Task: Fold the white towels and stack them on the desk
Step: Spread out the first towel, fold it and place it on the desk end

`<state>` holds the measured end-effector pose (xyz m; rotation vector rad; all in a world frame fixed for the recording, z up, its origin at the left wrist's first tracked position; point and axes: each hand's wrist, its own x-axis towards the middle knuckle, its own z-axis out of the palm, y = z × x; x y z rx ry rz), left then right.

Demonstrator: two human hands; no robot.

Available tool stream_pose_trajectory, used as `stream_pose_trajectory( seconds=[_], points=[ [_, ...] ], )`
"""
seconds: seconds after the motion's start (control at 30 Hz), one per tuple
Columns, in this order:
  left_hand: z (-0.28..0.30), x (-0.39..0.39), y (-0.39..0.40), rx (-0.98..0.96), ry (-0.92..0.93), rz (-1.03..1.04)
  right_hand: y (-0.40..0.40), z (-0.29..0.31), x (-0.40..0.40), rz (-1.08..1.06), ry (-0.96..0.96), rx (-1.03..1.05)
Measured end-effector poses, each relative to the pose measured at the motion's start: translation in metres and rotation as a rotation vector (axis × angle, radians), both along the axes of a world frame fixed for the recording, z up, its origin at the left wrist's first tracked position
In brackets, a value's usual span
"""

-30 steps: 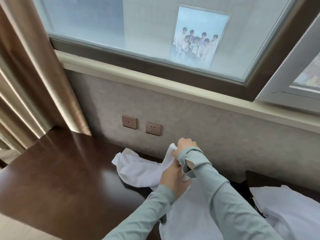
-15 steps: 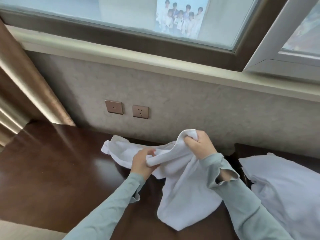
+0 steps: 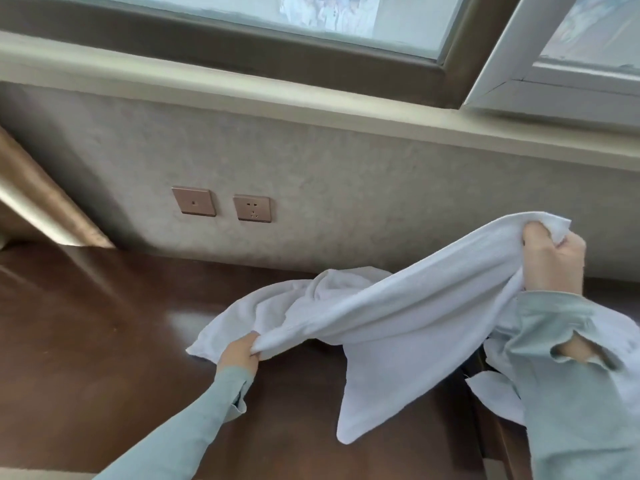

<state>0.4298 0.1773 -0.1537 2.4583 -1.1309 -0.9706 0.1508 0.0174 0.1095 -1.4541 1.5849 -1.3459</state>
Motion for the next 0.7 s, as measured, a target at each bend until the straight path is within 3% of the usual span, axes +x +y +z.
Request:
stream_pose_trajectory(
  seconds=[0.1, 0.2, 0.27, 0.33, 0.43, 0.57, 0.7],
  points=[
    [0.02, 0.002, -0.005, 0.031, -0.098, -0.029, -0.008, -0.035, 0.013, 0.118, 0.435, 0.167],
    [0.046, -0.004, -0.023, -0.011, -0.08, -0.156, 0.009, -0.091, 0.048, 0.546, 0.661, 0.163],
    [0.061, -0.014, -0.033, -0.045, -0.022, -0.166, 0.033, -0.126, 0.079, 0.845, 0.828, 0.269],
    [0.077, -0.025, -0.042, -0.124, 0.043, -0.083, 0.055, -0.158, 0.103, 0.958, 1.012, 0.356],
    [0.088, -0.032, -0.044, -0.239, 0.061, 0.001, 0.069, -0.183, 0.12, 0.883, 1.05, 0.352],
    [0.081, -0.029, -0.031, -0.192, 0.099, -0.026, 0.045, -0.172, 0.112, 0.706, 1.031, 0.353],
    [0.06, -0.02, -0.016, -0.029, -0.111, -0.138, 0.034, -0.127, 0.1, 0.704, 0.917, 0.182]
  ],
)
